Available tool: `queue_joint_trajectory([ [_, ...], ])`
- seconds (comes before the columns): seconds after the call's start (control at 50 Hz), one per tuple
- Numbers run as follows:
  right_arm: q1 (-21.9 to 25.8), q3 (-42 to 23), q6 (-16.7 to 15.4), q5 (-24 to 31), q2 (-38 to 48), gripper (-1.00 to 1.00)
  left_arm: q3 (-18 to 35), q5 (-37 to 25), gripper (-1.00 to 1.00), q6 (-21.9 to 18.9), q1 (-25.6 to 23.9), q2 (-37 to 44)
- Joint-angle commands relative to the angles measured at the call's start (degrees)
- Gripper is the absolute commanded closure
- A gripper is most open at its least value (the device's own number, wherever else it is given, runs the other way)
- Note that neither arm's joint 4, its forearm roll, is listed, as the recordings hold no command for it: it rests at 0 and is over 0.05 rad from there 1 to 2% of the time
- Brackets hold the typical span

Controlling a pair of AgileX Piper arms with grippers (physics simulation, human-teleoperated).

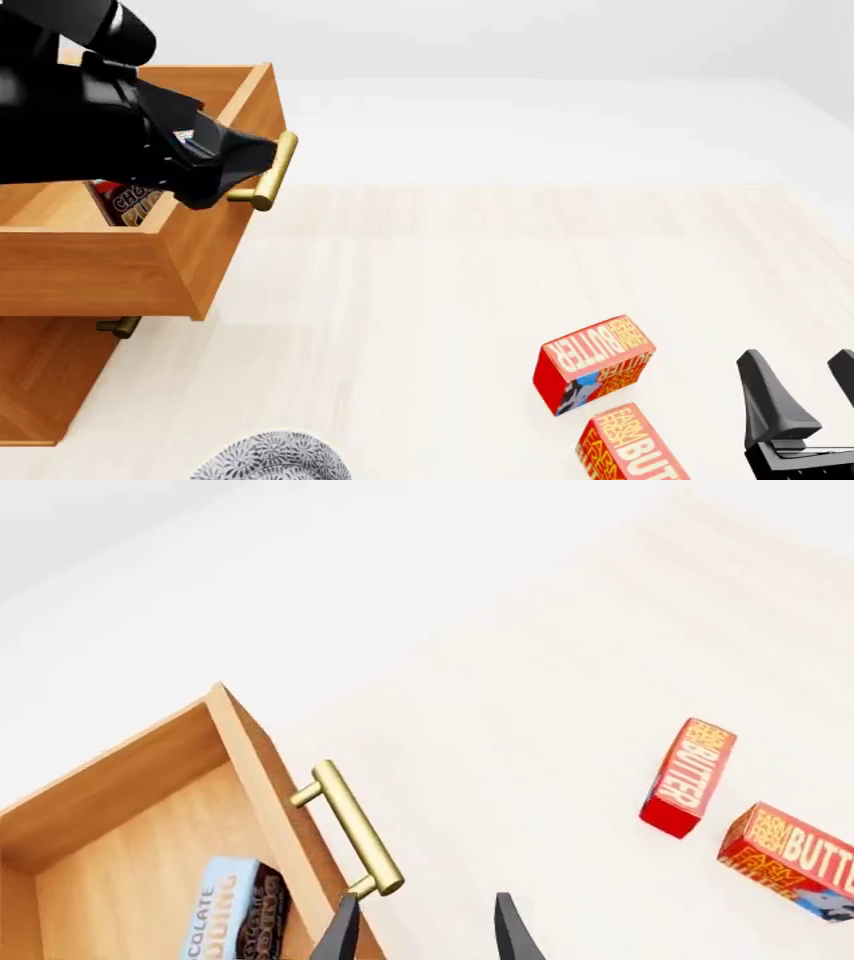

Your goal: Put the chocolate pudding in the top drawer of the cabinet and close it.

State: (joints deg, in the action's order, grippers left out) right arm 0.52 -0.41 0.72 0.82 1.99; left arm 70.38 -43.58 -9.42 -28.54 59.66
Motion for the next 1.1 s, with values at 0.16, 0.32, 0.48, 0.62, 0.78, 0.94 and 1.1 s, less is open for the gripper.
queue_joint_trajectory([
  [0.16,-0.1,0.2,-0.2,-0.3,-0.4,-1.00,-3.2,1.7,-1.00,2.9,-5.1,1.8],
  [0.32,-0.1,0.2,-0.2,-0.3,-0.3,-1.00,-5.9,3.0,-1.00,2.5,-5.9,2.2],
  [0.48,-0.1,0.2,-0.2,-0.3,-0.3,-1.00,-8.0,4.4,-1.00,4.0,-7.4,2.5],
  [0.62,-0.1,0.2,-0.2,-0.3,-0.3,-1.00,-9.9,5.6,-1.00,4.8,-8.3,2.7],
  [0.78,-0.1,0.2,-0.2,-0.3,-0.4,-1.00,-12.4,7.3,-1.00,6.0,-9.6,3.3],
  [0.94,-0.1,0.2,-0.2,-0.3,-0.3,-1.00,-13.3,7.9,-1.00,6.6,-9.7,3.7],
  [1.1,-0.2,0.2,-0.2,-0.3,-0.3,-1.00,-15.3,9.4,-1.00,7.4,-9.7,4.1],
])
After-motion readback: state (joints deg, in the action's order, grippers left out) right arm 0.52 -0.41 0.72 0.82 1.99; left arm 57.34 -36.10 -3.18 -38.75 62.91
